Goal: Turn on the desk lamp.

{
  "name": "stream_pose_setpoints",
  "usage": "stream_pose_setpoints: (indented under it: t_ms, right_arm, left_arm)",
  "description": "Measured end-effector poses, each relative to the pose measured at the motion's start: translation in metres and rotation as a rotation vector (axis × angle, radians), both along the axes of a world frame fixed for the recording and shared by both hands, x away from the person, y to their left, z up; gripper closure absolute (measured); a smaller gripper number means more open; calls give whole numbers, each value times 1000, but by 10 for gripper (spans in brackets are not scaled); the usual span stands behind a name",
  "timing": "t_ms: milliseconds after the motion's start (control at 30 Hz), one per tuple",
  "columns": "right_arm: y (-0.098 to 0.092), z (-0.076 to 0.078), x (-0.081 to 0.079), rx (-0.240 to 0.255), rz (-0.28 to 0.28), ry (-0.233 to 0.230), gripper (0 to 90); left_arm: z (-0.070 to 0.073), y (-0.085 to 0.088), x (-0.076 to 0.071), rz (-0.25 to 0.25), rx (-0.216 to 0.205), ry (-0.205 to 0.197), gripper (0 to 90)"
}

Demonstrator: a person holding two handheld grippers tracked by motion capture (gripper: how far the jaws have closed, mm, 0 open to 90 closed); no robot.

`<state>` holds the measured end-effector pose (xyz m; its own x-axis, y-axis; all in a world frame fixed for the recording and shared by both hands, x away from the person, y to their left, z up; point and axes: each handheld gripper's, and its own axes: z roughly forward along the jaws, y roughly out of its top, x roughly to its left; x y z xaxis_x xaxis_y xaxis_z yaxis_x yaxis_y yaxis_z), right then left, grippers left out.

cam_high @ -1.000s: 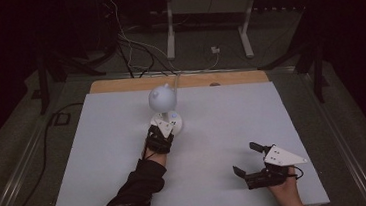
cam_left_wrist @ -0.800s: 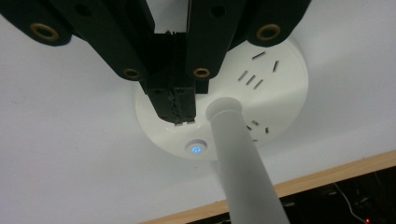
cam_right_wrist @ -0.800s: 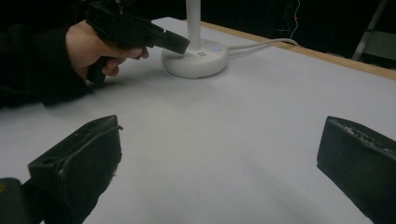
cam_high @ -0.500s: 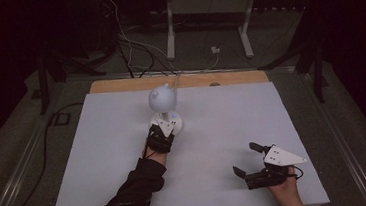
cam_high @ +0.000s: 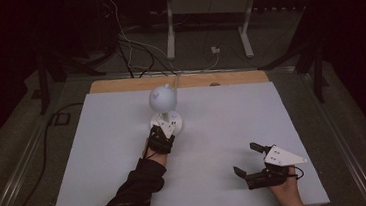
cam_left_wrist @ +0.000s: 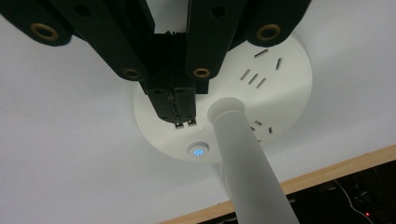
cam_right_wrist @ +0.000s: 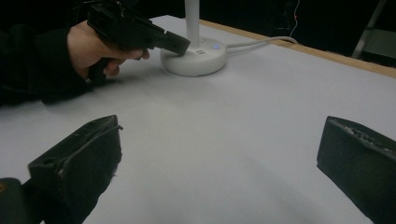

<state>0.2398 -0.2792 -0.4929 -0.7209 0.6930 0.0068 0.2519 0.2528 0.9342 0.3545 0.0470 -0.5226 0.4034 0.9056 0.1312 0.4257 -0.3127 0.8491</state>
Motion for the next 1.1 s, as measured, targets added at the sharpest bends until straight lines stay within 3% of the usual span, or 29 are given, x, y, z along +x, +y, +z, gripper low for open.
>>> stream_pose_setpoints:
  t_ms: [200,267,400,567,833,1100]
  right_arm:
    - [0,0,0,-2,1,2,0]
    - [0,0,0,-1,-1,3,0]
    - [1,-1,0,-3,0,3,0]
    - [0,0,0,0,-1,2,0]
    - [-1,0,0,3,-3,2,0]
    - [0,0,0,-1,-1,1,0]
  left_arm:
    - [-2,1,-1,1,-7,-10,900]
    - [-1,0,-1,-7,14,-11,900]
    - [2,3,1,2,-42,26,894]
    - [6,-3,-3,-6,-21,10,752]
    - [13,-5,-8,26,-64,30,568]
    - [21,-4,-11,90,-67,42,252]
